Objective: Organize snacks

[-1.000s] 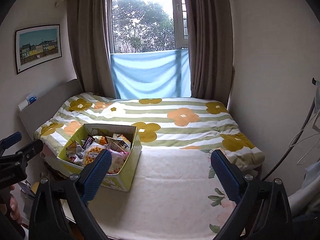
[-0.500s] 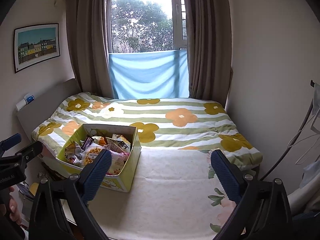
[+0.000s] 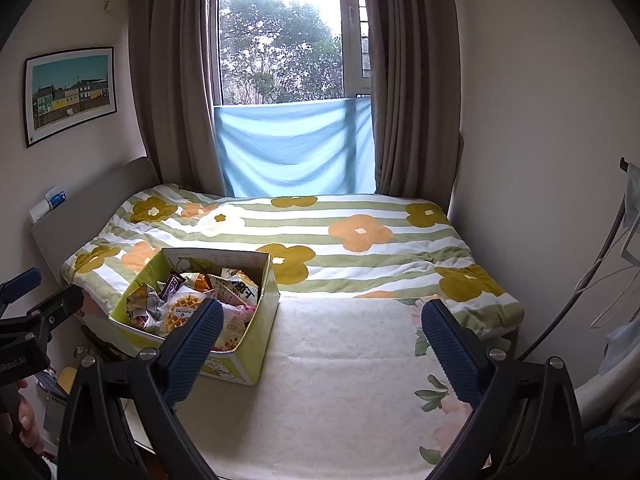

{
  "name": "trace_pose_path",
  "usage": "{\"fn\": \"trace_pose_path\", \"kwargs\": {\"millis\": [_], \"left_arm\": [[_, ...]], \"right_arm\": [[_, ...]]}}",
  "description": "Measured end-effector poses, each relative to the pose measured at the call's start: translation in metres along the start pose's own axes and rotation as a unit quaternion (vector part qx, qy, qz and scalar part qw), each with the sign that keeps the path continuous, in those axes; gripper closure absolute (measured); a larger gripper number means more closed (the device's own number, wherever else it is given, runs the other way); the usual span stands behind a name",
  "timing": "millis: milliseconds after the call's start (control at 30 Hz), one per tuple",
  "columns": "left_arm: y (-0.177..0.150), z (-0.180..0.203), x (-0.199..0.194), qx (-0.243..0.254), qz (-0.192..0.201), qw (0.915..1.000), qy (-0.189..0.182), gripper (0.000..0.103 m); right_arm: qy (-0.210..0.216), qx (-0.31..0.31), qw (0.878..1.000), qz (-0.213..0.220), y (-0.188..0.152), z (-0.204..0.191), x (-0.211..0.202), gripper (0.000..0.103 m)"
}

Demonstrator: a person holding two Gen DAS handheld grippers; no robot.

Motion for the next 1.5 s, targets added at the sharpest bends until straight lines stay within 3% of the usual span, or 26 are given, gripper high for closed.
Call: {"fn": "trace_pose_path", "kwargs": {"millis": [1500], "left_arm": [[-0.0058,0.0067,-0.0052,0.002,-0.006,1.0,0.007,0.0]], "right_arm": [[-0.002,0.004,1.0,-0.013,-0.0063,-0.0041,-0.0007,0.004]]}}
Point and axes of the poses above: each gripper's, at about its wrist camera, not at the fingertips, and x roughly the way its jaws point, z to its right, y to its top, the point moved 1 cm from there along x, roughly the way its jaws point, and after that the axes turned 2 degrees about -y, right-handed, at the moved point
